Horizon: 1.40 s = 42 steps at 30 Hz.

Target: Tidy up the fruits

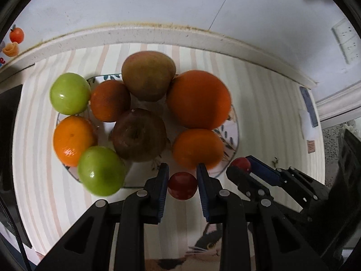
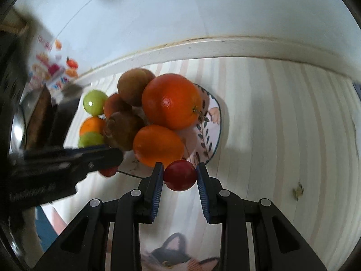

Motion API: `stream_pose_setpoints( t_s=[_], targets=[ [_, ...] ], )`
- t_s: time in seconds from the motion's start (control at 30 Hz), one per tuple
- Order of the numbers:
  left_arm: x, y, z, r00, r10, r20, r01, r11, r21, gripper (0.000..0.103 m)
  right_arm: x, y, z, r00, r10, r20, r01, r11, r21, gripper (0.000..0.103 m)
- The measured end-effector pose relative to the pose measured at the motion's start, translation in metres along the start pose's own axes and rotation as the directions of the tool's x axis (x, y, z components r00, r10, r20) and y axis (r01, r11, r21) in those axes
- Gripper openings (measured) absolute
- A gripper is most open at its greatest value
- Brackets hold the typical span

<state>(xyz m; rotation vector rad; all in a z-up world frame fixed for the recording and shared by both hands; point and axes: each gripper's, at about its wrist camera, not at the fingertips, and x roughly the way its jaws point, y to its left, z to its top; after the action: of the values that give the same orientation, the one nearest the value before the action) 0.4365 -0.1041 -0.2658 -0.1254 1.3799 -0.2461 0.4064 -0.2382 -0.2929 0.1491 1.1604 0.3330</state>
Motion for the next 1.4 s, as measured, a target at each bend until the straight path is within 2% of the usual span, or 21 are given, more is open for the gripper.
stream_pose_setpoints(
  t_s=[0.1,0.2,0.3,0.37,0.4,0.47,0.5,0.53,0.57,0.6,0.67,0.73,0.8,0.97,1.13,1.27,1.4],
  targets=[
    [0.009,0.002,0.000,1.000,0.008,-0.015,-0.009,1.000,-0.009,0.023,0.008,0.003,-0.001,1.000,-0.016,-0.013,0.015,0.998,-0.067,0.032],
    [0.007,0.001,-0.001,1.000,0.017,0.001,-0.017,1.000,-0.004,0.024,0.016,0.006,-0.001,0.999,-0.026,-0.027,0.022,0.993,-0.113,0.032],
    [0.005,-0.001,-0.002,0.999,0.044,0.011,-0.044,0.999,0.006,0.024,0.021,0.005,-0.002,1.000,-0.016,-0.024,0.013,0.992,-0.125,0.033],
    [0.004,0.001,-0.004,0.997,0.070,0.011,-0.070,0.997,-0.007,0.029,0.021,0.003,-0.003,1.000,-0.002,-0.021,-0.001,0.992,-0.124,0.035],
    [0.003,0.002,-0.005,0.998,0.069,0.009,-0.069,0.997,-0.016,0.030,0.021,0.002,-0.003,1.000,-0.002,-0.022,0.000,0.992,-0.124,0.040],
    [0.002,0.004,-0.006,0.998,0.066,0.002,-0.066,0.997,-0.039,0.038,0.020,-0.001,-0.005,1.000,0.009,-0.021,-0.011,0.994,-0.111,0.077],
    [0.000,0.006,-0.008,0.998,0.070,0.008,-0.069,0.996,-0.048,0.042,0.016,-0.002,-0.005,1.000,0.017,-0.011,-0.018,0.994,-0.104,0.083],
    [-0.003,0.006,-0.009,0.997,0.072,0.016,-0.071,0.996,-0.050,0.054,0.013,-0.003,-0.006,1.000,0.015,-0.002,-0.015,0.995,-0.101,0.088],
    [-0.006,0.006,-0.011,0.997,0.079,0.023,-0.078,0.996,-0.047,0.068,0.010,-0.003,-0.006,1.000,0.011,0.003,-0.011,0.995,-0.095,0.089],
    [-0.010,0.005,-0.013,0.996,0.088,0.031,-0.087,0.995,-0.043,0.074,0.005,-0.004,-0.006,1.000,0.008,0.011,-0.007,0.997,-0.080,0.089],
    [-0.018,0.007,-0.018,0.994,0.099,0.047,-0.097,0.994,-0.043,0.081,-0.008,-0.006,-0.006,1.000,-0.002,0.030,0.003,0.999,-0.045,0.094],
    [-0.029,0.010,-0.023,0.989,0.127,0.070,-0.124,0.991,-0.042,0.085,-0.020,-0.006,-0.007,0.999,-0.034,0.036,0.034,0.999,0.004,0.094],
    [-0.042,0.015,-0.029,0.985,0.146,0.093,-0.142,0.988,-0.053,0.085,-0.031,-0.008,-0.009,0.996,-0.088,0.031,0.086,0.995,0.053,0.094],
    [-0.071,0.025,-0.042,0.966,0.211,0.147,-0.201,0.976,-0.078,0.085,-0.053,-0.003,-0.014,0.988,-0.150,0.021,0.146,0.981,0.128,0.096],
    [-0.096,0.028,-0.059,0.947,0.259,0.191,-0.243,0.965,-0.102,0.085,-0.080,0.003,-0.020,0.981,-0.189,0.043,0.181,0.973,0.140,0.098],
    [-0.115,0.028,-0.077,0.938,0.269,0.218,-0.248,0.961,-0.121,0.085,-0.105,0.014,-0.026,0.971,-0.228,0.071,0.218,0.968,0.127,0.100],
    [-0.140,0.020,-0.099,0.927,0.272,0.258,-0.250,0.962,-0.115,0.085,-0.138,0.027,-0.038,0.968,-0.231,0.098,0.217,0.967,0.132,0.100]
  ],
)
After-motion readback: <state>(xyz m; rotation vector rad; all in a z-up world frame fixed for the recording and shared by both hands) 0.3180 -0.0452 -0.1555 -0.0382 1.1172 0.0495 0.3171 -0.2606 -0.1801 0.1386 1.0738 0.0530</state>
